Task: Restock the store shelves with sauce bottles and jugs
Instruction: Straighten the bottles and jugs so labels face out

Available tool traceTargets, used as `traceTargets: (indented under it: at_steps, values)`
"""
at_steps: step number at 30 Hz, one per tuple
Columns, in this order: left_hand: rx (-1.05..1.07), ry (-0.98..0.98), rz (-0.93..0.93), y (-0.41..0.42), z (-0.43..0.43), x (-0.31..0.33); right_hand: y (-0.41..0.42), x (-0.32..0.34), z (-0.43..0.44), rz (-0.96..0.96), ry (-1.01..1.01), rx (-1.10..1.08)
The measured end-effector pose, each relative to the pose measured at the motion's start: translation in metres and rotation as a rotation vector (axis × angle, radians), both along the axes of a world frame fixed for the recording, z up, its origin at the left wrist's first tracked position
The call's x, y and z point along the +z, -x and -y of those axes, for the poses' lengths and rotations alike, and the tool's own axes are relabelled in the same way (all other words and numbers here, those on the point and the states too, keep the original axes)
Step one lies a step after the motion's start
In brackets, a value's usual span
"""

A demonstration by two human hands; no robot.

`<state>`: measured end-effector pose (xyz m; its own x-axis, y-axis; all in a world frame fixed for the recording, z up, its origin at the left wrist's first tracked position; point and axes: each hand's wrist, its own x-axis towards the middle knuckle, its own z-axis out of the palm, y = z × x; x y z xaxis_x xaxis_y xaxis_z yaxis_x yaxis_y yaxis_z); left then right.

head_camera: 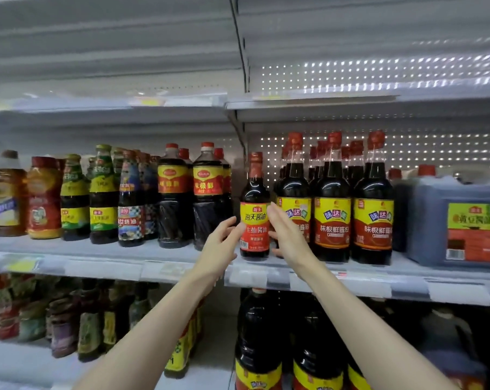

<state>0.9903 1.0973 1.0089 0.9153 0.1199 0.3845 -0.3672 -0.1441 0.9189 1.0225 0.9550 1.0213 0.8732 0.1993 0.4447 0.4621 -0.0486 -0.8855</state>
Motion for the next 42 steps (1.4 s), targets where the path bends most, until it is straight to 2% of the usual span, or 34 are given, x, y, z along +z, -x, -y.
traceTargets:
  at_steps: [7,11,21,35,42]
  values:
    - [-0.205,0.093,0.021,-0.043,-0.008,0.001,-0.015,-0.002,-0.016,-0.048,-0.051,-0.06]
    - [-0.253,0.069,0.046,-0.055,-0.012,-0.003,-0.02,-0.004,-0.018,-0.077,-0.03,-0.082]
    - [-0.294,0.073,0.061,-0.073,-0.02,-0.004,-0.025,0.0,-0.023,-0.095,-0.016,-0.127]
    - [-0.29,0.075,0.029,-0.082,-0.016,0.0,-0.049,0.0,-0.028,-0.202,-0.101,-0.054]
    - [-0.282,0.062,0.017,-0.091,-0.016,0.0,-0.063,-0.005,-0.029,-0.193,-0.101,-0.047]
